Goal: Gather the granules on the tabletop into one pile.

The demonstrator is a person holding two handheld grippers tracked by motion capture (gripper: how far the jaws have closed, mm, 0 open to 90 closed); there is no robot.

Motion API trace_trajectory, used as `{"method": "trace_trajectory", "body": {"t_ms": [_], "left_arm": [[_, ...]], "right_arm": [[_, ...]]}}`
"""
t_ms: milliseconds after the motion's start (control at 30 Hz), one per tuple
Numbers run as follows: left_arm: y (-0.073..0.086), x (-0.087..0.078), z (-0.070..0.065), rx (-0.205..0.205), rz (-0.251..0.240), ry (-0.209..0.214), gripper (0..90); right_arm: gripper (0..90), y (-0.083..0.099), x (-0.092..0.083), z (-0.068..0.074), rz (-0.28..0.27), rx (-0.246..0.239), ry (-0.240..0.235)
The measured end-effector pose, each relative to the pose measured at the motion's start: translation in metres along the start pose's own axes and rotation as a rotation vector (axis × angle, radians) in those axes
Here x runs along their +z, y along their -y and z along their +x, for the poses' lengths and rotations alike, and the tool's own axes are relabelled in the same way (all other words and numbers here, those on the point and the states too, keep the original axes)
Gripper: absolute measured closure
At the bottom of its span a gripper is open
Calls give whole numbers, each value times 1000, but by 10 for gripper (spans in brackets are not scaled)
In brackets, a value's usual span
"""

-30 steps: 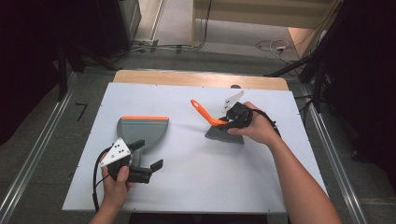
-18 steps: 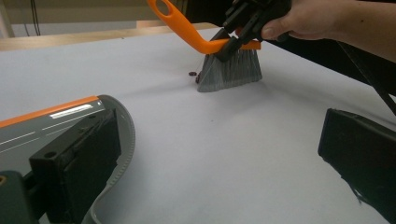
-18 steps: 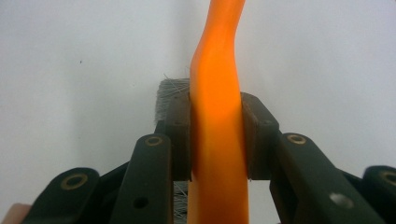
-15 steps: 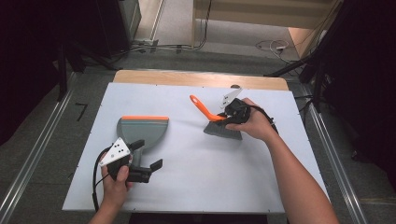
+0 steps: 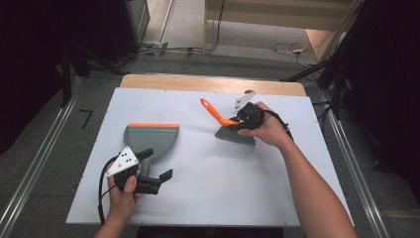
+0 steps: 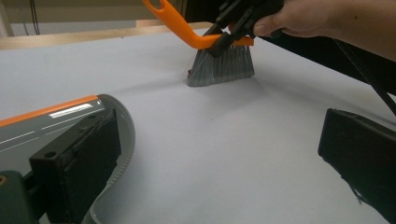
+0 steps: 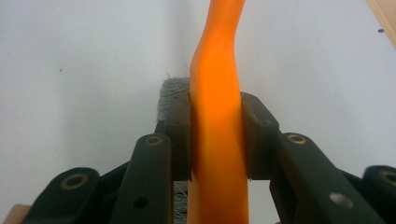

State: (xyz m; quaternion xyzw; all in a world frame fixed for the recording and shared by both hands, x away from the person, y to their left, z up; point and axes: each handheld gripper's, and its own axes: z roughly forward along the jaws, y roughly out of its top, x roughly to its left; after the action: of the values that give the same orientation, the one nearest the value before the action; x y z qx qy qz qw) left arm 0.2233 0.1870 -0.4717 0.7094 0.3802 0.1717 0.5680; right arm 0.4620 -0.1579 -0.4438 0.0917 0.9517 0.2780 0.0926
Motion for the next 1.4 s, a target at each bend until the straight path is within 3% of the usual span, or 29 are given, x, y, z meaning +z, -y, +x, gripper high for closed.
{"method": "trace_trajectory", "body": {"t_ms": [267, 367, 500, 667, 867, 1000, 1133, 1233, 1400], "left_arm": [[0, 0, 0, 2, 3, 2, 0], [0, 0, 0, 0, 0, 3, 0], [0, 1, 0, 3, 2, 3, 0], [-1, 1, -2, 9, 4, 7, 0], [0, 0, 0, 8, 3, 3, 0], [0, -1, 1, 5, 4, 5, 0], [0, -2, 2, 3, 2, 5, 0], [1, -2, 3, 1, 2, 4, 0], [0, -2, 2, 1, 0, 3, 0]], "right_arm": [[679, -9, -8, 10, 42, 55, -23], [679, -15, -17, 13, 22, 91, -35], [679, -25, -30, 16, -29, 202, -10], [679, -44, -30, 19, -50, 409, -9], [680, -63, 3, 24, -34, 570, -30], [680, -71, 29, 28, 2, 640, -32], [679, -62, 42, 21, 31, 731, 6], [676, -49, 41, 12, 28, 811, -15], [674, -28, 32, 4, 21, 874, 0]]}}
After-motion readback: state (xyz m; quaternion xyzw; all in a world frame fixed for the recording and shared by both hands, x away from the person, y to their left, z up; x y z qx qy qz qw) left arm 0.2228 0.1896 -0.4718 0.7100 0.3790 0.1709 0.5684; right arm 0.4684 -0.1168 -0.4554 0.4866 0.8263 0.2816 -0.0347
